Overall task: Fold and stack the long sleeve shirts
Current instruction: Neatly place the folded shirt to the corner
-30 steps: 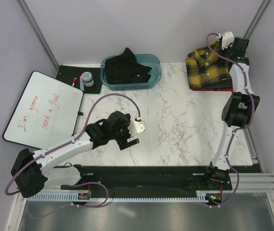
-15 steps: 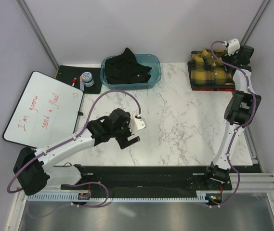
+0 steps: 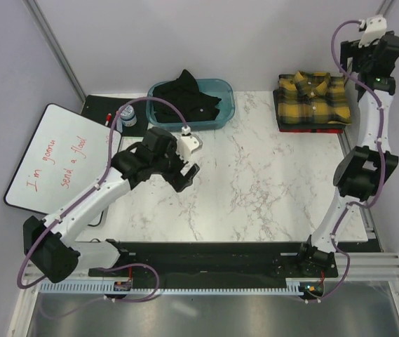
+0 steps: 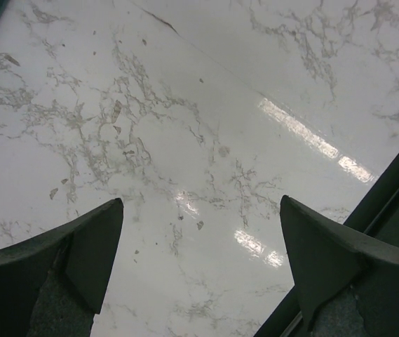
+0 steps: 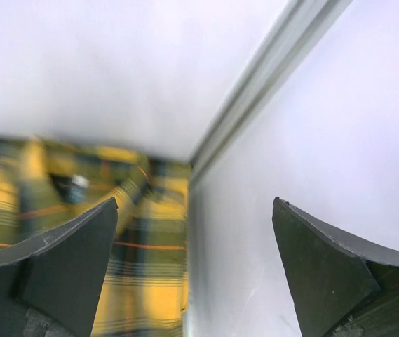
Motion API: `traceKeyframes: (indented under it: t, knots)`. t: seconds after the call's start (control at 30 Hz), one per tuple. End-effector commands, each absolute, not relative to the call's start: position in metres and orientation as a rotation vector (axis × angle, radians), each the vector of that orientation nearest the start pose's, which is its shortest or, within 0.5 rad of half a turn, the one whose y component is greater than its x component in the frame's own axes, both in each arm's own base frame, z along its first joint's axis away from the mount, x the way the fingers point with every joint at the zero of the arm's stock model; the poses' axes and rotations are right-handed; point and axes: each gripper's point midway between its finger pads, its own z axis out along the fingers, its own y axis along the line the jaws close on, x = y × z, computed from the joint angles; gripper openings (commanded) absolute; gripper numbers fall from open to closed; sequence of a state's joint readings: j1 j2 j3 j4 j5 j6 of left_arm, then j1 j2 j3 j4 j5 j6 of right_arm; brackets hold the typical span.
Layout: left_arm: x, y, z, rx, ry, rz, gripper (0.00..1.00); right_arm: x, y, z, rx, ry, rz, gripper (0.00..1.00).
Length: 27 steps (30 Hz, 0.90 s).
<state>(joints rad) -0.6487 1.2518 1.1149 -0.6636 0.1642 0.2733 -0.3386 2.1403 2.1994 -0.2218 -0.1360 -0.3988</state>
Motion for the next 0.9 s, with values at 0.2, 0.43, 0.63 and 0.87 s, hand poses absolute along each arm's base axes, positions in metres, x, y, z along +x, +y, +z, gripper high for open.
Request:
traceKeyframes:
  t: [0.2,0.43,0.63,0.87]
  knots:
    - [0.297,-0.216,0.248,0.835,2.226,-0.744,0.99,0.502,-0.088,0.401,-0.096,1.839,0.148,0.98]
    - [0.328,-0.205,0.219,0.725,2.385,-0.779,0.99,0.452,0.004,0.304,-0.218,2.11,0.284,0.98]
    - [0.316,-0.189,0.145,0.702,2.559,-0.724,0.99,0.383,0.076,0.195,-0.445,2.312,0.282,0.98]
    - [0.311,-0.171,0.119,0.803,2.551,-0.487,0.99,0.34,0.077,0.141,-0.621,2.364,0.111,0.98]
